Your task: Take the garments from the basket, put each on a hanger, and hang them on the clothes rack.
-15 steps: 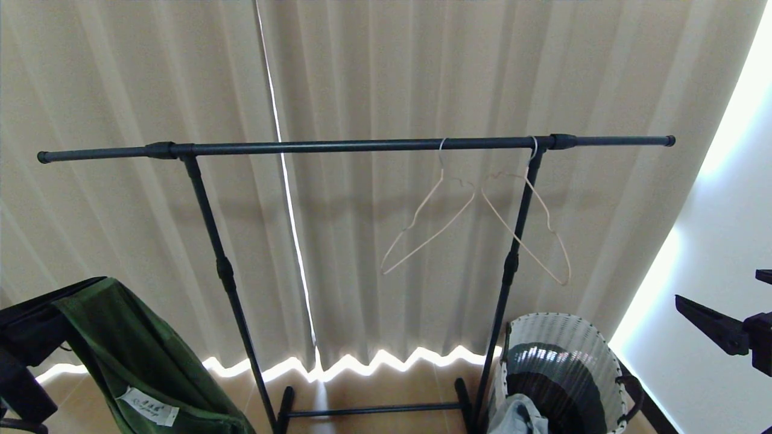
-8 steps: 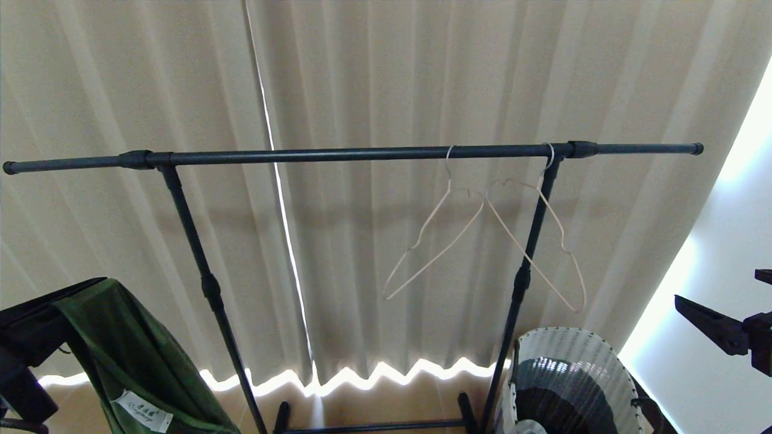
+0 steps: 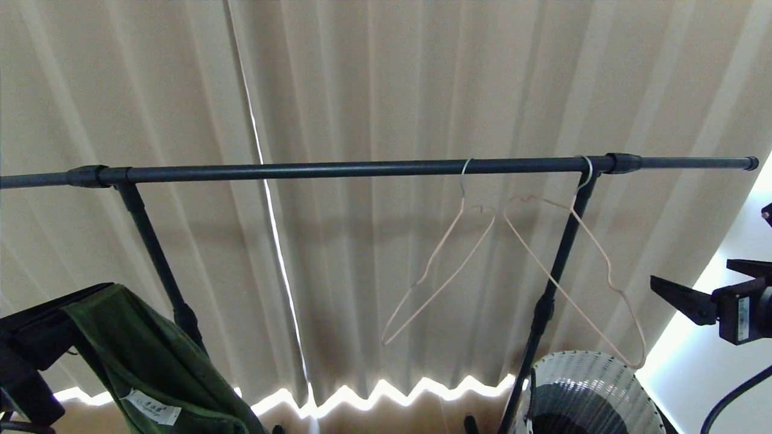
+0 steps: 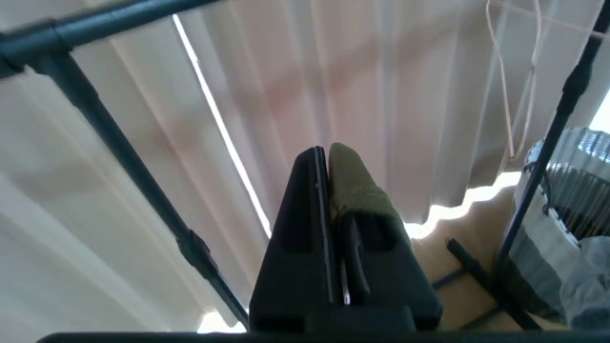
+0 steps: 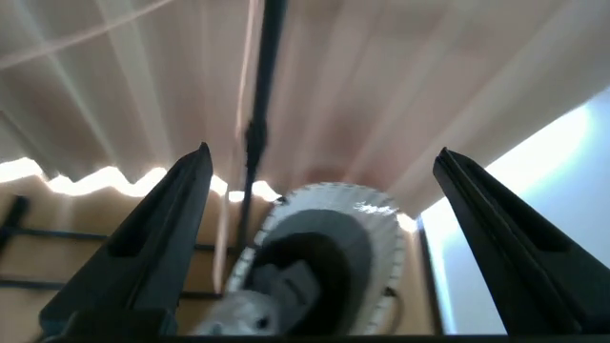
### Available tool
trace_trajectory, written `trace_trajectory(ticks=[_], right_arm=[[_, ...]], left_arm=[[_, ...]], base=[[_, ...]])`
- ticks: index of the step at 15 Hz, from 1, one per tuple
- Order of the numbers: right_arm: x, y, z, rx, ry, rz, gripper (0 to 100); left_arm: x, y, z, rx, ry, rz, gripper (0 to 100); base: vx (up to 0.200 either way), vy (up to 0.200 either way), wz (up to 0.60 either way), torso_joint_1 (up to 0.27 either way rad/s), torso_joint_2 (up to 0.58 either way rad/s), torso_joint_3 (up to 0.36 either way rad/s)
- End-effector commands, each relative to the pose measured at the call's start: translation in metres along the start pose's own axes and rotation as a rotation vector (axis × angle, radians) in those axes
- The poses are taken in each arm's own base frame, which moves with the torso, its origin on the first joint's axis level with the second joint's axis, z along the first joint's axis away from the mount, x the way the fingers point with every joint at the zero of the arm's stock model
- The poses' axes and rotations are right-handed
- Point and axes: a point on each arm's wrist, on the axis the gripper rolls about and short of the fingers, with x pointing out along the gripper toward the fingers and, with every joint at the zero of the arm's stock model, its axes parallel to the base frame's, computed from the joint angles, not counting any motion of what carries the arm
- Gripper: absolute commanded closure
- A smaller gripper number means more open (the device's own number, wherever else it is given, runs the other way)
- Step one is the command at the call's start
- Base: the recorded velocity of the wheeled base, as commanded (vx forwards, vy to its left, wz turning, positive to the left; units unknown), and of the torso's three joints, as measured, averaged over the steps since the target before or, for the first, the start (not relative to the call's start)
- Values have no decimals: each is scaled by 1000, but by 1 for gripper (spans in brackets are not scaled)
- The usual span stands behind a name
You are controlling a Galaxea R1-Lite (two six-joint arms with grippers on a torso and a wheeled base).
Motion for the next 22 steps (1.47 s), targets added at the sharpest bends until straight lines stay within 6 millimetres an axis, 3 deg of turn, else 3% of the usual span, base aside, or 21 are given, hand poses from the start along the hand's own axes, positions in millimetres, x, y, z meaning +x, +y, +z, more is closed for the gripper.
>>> trace_trajectory(ticks=[1, 6, 9, 13, 18, 19, 22], right_arm=[[34, 13, 14, 43, 56, 43, 0], [89, 31, 18, 57, 166, 64, 0], [111, 36, 13, 66, 218, 60, 0], [125, 38, 10, 64, 243, 55, 0], [127, 38, 9, 63, 252, 55, 0], [127, 38, 9, 64, 252, 55, 100], [126, 38, 9, 64, 250, 54, 100]], left_arm=[[1, 0, 0, -1, 3, -2, 100], [1, 0, -2, -2, 11, -3, 100], [1, 0, -2, -1, 9, -3, 100], [1, -1, -4, -3, 13, -5, 100], [1, -1, -4, -1, 13, -5, 100], [1, -1, -4, -1, 13, -5, 100], [0, -1, -3, -1, 12, -5, 100]], base=[[0, 0, 0, 0, 0, 0], [0, 0, 0, 0, 0, 0], [0, 0, 0, 0, 0, 0], [0, 0, 0, 0, 0, 0], [0, 0, 0, 0, 0, 0], [0, 0, 0, 0, 0, 0], [0, 0, 0, 0, 0, 0]])
